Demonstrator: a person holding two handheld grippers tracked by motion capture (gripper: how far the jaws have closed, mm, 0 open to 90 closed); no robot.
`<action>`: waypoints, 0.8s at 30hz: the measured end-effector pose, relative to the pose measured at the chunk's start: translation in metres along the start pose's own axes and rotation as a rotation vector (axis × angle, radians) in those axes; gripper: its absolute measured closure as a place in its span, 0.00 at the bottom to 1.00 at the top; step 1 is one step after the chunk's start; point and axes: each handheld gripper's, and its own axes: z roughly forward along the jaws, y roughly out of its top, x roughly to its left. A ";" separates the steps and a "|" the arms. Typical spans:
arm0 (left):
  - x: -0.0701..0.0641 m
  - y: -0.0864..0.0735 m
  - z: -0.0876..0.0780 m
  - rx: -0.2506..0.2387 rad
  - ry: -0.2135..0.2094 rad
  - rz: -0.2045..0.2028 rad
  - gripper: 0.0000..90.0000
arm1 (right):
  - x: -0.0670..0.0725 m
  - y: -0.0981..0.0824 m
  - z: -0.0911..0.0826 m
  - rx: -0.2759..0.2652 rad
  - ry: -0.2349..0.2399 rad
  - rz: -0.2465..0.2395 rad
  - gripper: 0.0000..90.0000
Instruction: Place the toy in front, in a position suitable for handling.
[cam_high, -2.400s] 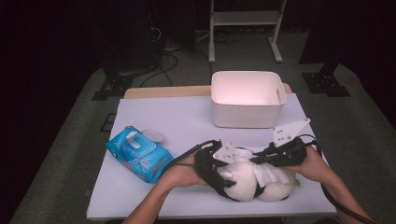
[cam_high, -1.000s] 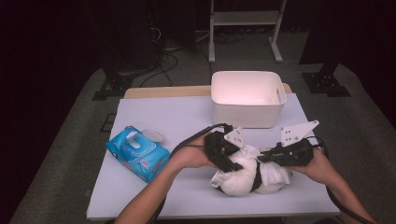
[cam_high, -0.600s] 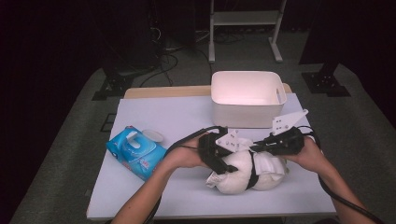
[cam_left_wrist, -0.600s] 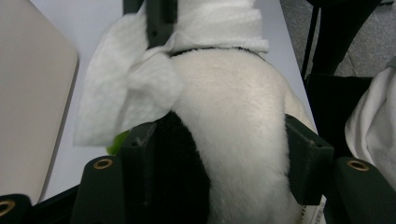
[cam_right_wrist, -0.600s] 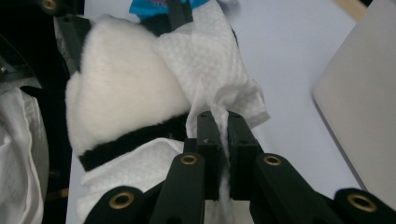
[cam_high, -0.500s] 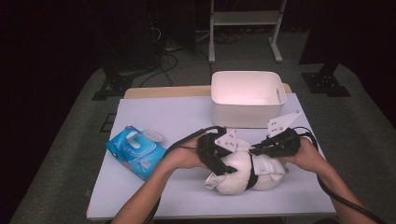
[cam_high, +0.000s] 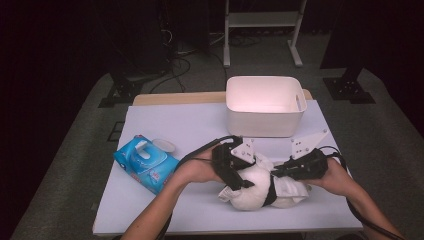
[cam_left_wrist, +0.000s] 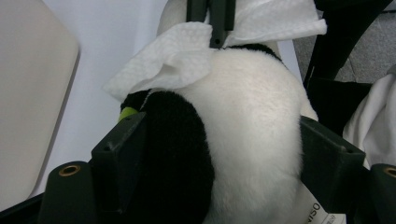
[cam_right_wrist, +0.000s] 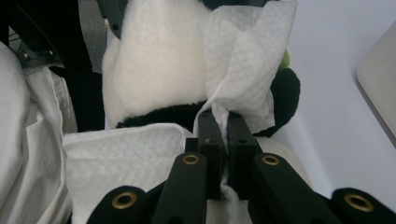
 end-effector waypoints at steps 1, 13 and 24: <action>0.001 0.000 0.000 0.005 0.002 0.003 0.25 | 0.000 -0.001 0.000 -0.004 0.002 0.001 0.96; -0.008 0.005 -0.006 0.006 -0.009 -0.008 0.21 | 0.012 -0.006 0.000 -0.004 -0.013 -0.013 0.96; -0.011 -0.010 -0.004 -0.008 -0.042 -0.067 0.20 | 0.012 0.005 -0.002 0.016 0.005 -0.052 0.96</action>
